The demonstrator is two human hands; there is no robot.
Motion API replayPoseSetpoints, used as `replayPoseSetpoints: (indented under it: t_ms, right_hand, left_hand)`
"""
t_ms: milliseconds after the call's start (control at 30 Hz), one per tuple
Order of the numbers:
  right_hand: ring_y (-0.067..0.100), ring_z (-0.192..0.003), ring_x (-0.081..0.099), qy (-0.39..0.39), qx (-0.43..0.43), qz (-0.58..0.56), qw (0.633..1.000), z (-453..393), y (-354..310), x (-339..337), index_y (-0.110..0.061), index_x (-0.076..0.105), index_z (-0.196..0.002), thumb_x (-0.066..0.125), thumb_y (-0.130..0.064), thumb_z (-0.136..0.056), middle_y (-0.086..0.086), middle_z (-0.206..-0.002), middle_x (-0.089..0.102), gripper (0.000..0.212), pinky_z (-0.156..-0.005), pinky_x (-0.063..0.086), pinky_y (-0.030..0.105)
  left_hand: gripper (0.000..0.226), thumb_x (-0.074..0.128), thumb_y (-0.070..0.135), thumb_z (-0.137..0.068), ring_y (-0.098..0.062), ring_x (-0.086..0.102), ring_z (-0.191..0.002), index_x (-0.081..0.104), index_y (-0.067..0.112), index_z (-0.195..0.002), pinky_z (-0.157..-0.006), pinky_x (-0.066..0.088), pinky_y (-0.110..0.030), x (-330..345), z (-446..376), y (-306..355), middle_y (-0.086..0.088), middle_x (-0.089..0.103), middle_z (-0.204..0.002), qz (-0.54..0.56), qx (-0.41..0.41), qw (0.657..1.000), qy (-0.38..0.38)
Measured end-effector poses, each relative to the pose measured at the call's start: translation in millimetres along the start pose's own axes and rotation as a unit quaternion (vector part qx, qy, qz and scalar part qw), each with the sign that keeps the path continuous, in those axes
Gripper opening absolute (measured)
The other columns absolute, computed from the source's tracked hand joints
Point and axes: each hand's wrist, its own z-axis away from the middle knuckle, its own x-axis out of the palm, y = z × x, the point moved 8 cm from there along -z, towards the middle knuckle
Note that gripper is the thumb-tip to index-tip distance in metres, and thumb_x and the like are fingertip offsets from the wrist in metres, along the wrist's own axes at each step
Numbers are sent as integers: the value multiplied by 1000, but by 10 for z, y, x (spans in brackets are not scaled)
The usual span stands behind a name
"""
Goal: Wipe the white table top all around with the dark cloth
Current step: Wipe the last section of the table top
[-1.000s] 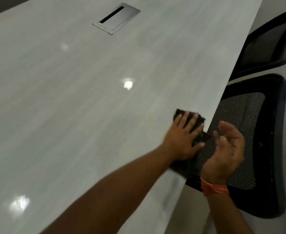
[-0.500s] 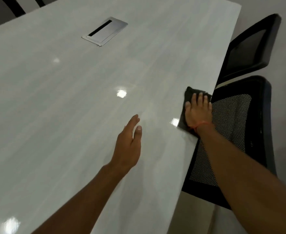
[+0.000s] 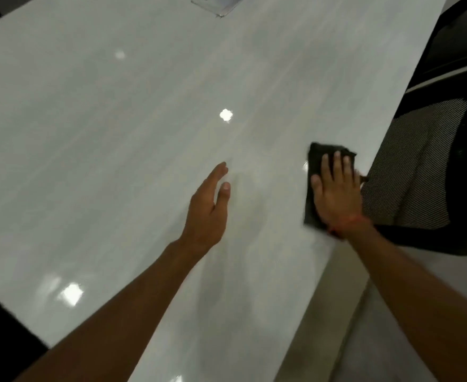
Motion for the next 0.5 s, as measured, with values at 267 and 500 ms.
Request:
replayPoseSetpoints:
  t_ms: [267, 500]
  right_hand:
    - [41, -151, 11, -5, -281, -61, 958, 1528, -3298, 421, -12, 27, -155, 20, -39, -100, 19, -162, 22, 62, -121, 10, 55]
    - [29, -153, 11, -47, -330, -54, 941, 3385, -2682, 432, -18, 28, -156, 34, -41, -104, 9, -164, 19, 57, -119, 23, 54]
  left_hand:
    - [44, 38, 21, -107, -14, 41, -141, 40, 14, -150, -113, 38, -28, -1055, 829, -669, -5, 45, -153, -29, -114, 984, 134]
    - [43, 41, 21, -107, -3, 41, -137, 40, 17, -149, -117, 28, -18, -1965, 1232, -789, 1, 49, -149, 31, -65, 995, 67]
